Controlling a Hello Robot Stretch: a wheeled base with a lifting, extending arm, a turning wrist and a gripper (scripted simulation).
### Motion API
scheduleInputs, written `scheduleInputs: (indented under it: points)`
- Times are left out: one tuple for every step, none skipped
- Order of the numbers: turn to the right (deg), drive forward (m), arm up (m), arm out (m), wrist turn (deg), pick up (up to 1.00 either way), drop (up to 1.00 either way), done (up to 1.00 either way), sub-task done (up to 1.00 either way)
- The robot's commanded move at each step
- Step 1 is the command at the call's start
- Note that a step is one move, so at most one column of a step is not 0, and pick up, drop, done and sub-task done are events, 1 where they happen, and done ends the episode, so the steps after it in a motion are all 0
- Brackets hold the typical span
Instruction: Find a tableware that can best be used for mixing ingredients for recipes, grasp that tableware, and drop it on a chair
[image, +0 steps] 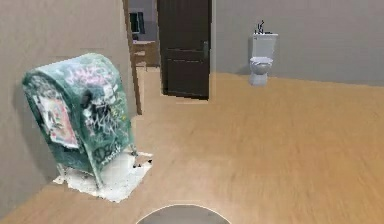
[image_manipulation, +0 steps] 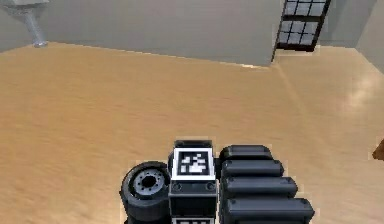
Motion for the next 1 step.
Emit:
scheduleInputs:
  points:
    - [6.0, 0.00, 0.00, 0.00, 0.0, 0.00, 0.00, 0.00, 0.00]
